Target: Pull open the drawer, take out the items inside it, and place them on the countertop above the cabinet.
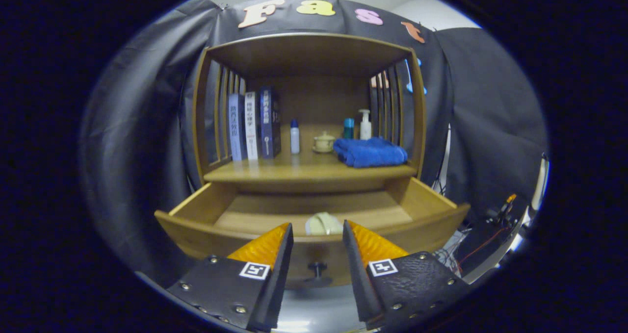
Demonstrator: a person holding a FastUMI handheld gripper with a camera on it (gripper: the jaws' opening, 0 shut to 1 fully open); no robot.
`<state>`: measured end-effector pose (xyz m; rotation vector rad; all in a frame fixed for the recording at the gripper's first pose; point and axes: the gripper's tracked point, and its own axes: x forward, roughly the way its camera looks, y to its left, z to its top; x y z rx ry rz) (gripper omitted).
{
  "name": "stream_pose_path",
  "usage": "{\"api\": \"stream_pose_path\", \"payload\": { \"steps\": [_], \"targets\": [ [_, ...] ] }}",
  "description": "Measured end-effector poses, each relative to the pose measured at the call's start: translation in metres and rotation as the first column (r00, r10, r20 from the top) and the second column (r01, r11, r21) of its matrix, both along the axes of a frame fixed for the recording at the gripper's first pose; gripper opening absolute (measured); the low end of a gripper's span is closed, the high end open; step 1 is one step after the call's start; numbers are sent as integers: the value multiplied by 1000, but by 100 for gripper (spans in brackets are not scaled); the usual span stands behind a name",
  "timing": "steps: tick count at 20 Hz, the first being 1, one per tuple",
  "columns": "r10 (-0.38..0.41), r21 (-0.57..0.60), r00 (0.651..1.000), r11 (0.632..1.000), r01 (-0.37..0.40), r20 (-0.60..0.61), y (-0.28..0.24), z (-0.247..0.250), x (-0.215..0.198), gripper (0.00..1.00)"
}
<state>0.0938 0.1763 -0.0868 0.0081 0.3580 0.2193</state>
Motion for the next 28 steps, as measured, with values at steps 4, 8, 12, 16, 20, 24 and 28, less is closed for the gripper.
{"api": "stream_pose_path", "payload": {
  "steps": [4,8,12,16,20,24,28],
  "targets": [
    [43,-75,974,995,-61,-222,5,-32,41,59],
    [91,-97,923,986,-136,-373,19,-71,69,59],
    [81,-108,851,981,-159,-519,25,-104,82,59],
    [49,-147,788,974,-175,-614,22,-139,86,51],
    [70,-117,811,979,-168,-582,20,-125,87,17],
    [95,-82,881,985,-149,-464,24,-90,89,17],
    [102,-25,944,993,-116,-314,28,-31,94,17]
  ]
}}
